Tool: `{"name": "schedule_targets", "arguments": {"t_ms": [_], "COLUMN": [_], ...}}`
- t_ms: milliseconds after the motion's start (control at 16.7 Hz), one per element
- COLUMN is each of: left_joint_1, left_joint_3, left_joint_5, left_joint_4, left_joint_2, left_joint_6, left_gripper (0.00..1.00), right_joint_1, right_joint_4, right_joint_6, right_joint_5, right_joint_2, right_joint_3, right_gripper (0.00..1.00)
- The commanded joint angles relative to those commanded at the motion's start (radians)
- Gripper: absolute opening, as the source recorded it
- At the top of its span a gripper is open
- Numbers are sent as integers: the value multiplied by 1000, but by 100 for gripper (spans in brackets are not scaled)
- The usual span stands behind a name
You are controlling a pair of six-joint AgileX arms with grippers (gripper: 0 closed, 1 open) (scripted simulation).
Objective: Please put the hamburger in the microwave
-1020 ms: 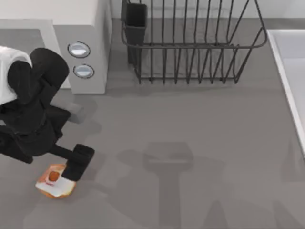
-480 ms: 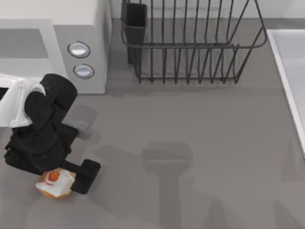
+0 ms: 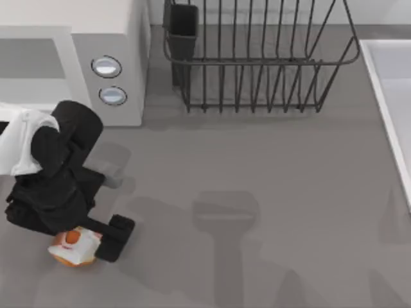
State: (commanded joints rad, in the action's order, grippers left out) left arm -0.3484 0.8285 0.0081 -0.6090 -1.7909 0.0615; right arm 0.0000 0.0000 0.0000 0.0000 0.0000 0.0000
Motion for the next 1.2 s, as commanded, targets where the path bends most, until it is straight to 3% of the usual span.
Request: {"name": "schedule_targets", "arguments": {"t_ms": [720, 1200], "left_joint_1": [0, 0], "left_joint_3": [0, 0], "left_joint_5": [0, 0], "left_joint_4": [0, 0], "left_joint_2": [0, 0], "left_joint_6": [0, 0], "left_gripper": [2, 0], "right_joint_1": [0, 0], "right_joint_4": [0, 0], "right_joint_6": [0, 0], "right_joint_5": [0, 0], "right_joint_2": [0, 0], "right_joint_3": [0, 0], "right_gripper": [100, 100]}}
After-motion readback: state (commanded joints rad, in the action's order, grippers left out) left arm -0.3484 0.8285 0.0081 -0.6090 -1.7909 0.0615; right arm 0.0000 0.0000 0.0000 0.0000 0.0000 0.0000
